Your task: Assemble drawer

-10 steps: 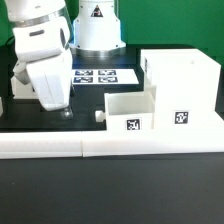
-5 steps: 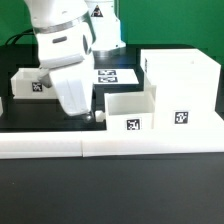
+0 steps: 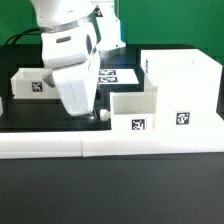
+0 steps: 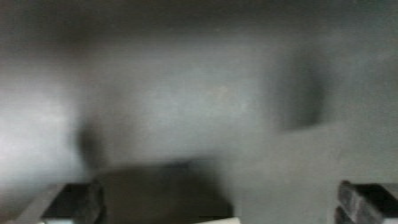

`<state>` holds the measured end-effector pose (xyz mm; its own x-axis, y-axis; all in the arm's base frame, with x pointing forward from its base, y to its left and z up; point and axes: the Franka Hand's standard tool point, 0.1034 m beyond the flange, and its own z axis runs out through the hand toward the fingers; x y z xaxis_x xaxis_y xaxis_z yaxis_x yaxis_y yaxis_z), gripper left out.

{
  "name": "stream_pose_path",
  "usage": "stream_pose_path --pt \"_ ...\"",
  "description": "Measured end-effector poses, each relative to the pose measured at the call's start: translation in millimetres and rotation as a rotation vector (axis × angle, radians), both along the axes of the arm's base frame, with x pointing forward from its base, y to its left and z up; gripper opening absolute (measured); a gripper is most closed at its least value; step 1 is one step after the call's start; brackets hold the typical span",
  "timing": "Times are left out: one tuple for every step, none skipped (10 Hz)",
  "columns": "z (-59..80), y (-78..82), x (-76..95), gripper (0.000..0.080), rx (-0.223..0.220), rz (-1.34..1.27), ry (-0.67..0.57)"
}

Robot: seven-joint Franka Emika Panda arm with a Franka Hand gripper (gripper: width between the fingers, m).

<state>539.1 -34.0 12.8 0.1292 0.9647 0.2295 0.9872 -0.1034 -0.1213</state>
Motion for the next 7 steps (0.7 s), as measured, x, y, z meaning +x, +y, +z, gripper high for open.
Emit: stream_pose_path --pt "0.6 5.7 1.0 0.0649 0.004 0.012 -0.007" --pt "0.0 10.1 3.1 0.0649 0.002 0.021 -0.018" --pt "-1.3 9.5 5.7 0.0649 -0.010 0.037 -0.034" --pt "-1.4 8.9 6.8 0.0649 -0.018 0.056 -0.037" --pt "-1.5 8.1 8.8 0.0649 -0.025 0.068 -0.048" --pt "-2.1 8.4 10.8 0.0649 -0.028 0.062 -0.059" --pt "-3.3 9.2 10.5 0.0649 -0.028 0.044 -0.054"
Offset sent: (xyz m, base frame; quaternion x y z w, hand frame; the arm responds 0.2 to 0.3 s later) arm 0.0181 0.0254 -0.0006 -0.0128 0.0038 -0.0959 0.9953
